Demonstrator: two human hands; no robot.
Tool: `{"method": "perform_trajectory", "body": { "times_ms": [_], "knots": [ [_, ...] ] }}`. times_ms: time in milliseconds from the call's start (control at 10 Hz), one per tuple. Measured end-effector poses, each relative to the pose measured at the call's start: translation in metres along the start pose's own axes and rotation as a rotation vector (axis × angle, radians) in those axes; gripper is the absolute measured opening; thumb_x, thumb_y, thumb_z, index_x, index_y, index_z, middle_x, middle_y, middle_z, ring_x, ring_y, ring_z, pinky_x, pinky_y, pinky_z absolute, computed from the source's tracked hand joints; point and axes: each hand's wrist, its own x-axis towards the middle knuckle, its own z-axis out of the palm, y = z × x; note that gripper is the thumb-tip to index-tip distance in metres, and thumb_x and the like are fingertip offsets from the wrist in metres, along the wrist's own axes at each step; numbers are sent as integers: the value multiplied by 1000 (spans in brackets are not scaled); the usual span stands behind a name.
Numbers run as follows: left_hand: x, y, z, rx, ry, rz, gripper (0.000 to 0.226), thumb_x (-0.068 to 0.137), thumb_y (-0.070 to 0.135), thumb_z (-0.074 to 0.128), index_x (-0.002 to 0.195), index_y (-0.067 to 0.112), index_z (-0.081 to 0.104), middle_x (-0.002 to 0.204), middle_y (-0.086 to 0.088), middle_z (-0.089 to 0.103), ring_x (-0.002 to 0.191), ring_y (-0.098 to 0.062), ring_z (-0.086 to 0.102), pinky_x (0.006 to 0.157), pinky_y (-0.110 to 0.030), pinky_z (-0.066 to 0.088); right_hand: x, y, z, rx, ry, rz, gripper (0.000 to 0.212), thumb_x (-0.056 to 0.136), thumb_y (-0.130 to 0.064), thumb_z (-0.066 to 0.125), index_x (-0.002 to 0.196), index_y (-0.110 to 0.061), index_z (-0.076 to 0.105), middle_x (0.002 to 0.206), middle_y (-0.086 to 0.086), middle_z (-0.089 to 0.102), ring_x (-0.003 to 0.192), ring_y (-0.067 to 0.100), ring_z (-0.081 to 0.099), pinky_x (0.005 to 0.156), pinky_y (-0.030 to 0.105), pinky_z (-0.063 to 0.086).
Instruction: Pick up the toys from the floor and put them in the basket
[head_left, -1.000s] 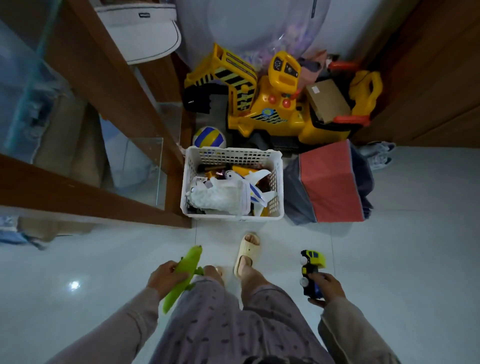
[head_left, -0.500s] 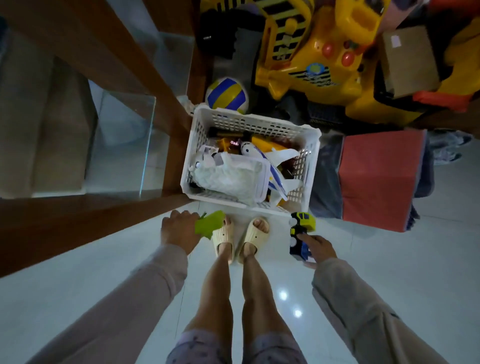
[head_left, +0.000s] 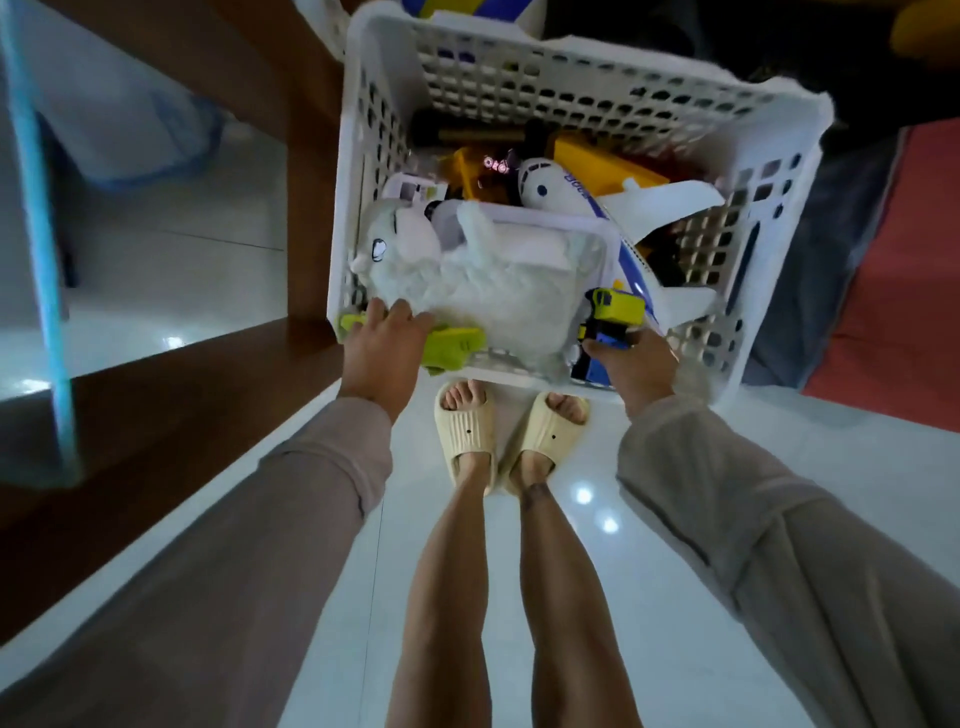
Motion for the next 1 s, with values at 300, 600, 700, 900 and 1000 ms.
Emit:
{"method": "perform_trajectory", "body": {
  "times_ms": [300,600,700,900,1000],
  "knots": [
    [12,-4,5,204,25,129,33,85,4,43,111,12,61,112,-6,62,105,-27,60,73,-34,53,19,-1,20,-217,26,-49,47,69,-34,78,103,-4,66,103,13,71,97,29,66,72,29,41],
    [8,-1,8,189,-89,158,41,93,5,25,131,1,39,130,-16,47,119,-35,48,94,-44,44,4,-6,8,-313,-71,-80,17,78,-11,67,93,-6,61,108,19,68,107,34,62,60,19,38],
    [2,0,-3,133,-126,91,43,92,9,34,135,4,37,134,-15,47,124,-33,45,98,-44,44,-19,-12,-22,6,-112,75,35,79,-6,66,113,1,60,107,20,65,101,31,63,88,35,50],
    [-27,5,-19,-225,-190,-89,41,86,7,43,127,9,51,133,-14,52,123,-34,48,94,-44,46,-130,-38,-141,630,-204,-83,12,86,-5,59,80,-14,64,83,5,70,74,16,71,72,31,59],
    [-47,6,-20,-449,-333,-126,36,88,11,42,122,12,56,130,-15,58,121,-32,52,100,-41,45,-188,-59,-212,767,-228,-365,23,63,-38,73,80,-22,70,80,-5,76,68,7,73,59,20,58]
  ]
}}
